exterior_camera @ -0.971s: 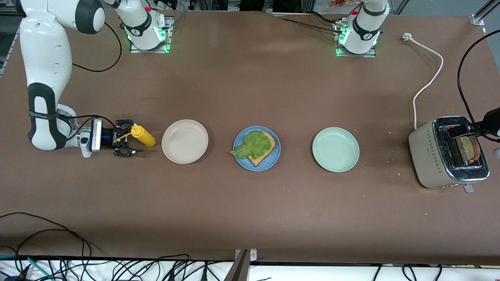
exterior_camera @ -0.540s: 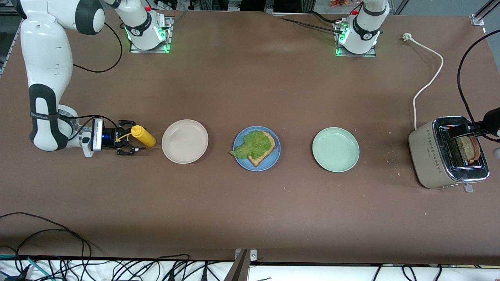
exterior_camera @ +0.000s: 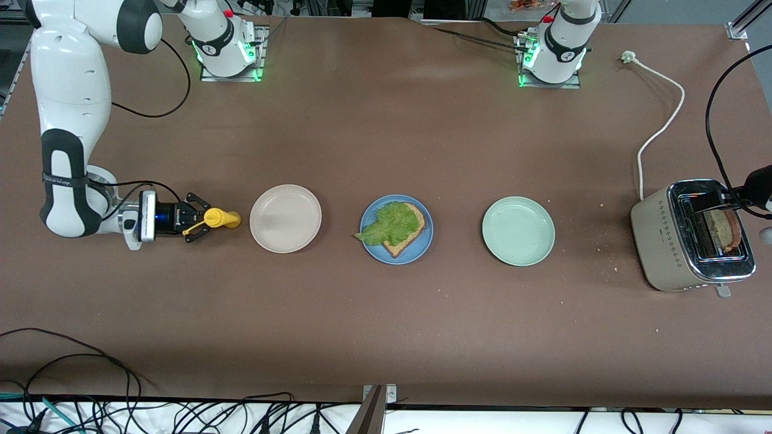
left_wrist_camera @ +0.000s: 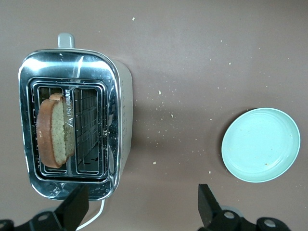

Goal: Make sandwich in blue plate with both arms
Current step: 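Lift the yellow bottle with the right gripper toward the blue plate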

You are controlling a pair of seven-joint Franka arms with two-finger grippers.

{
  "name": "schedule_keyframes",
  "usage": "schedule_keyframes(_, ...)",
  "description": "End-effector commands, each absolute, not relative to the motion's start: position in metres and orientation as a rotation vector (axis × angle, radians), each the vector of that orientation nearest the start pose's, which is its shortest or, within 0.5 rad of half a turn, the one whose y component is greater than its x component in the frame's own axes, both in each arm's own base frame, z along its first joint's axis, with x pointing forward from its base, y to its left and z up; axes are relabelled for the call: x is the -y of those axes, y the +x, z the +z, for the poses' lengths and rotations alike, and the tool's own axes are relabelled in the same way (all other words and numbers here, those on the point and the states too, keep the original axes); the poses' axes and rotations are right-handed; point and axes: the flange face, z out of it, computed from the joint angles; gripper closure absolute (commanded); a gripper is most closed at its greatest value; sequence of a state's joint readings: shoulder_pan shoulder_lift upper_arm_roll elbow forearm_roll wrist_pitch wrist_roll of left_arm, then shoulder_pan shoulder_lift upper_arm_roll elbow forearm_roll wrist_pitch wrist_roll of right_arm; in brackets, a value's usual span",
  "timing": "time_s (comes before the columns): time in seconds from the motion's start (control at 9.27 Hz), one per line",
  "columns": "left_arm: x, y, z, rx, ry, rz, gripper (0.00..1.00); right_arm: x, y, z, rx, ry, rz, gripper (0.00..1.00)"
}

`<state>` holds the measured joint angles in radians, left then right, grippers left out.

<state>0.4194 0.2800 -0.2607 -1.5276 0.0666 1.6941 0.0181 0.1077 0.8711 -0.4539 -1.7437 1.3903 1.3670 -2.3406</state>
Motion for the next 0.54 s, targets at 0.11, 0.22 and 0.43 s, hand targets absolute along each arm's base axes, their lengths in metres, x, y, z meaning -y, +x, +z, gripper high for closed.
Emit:
schedule_keyframes(0.11,-0.124,0.619,0.499,0.207,-3.152,0.172,0.00,0.035,0.635,0.184,1.228,-1.643,-0.394,0.88)
schedule_keyframes(0.22,-0.125,0.618,0.499,0.209,-3.152,0.175,0.00,0.021,0.648,0.202,1.229,-1.689,-0.317,0.88)
schedule_keyframes(0.43,-0.125,0.618,0.499,0.210,-3.153,0.175,0.00,-0.016,0.674,0.250,1.306,-1.809,-0.101,0.93)
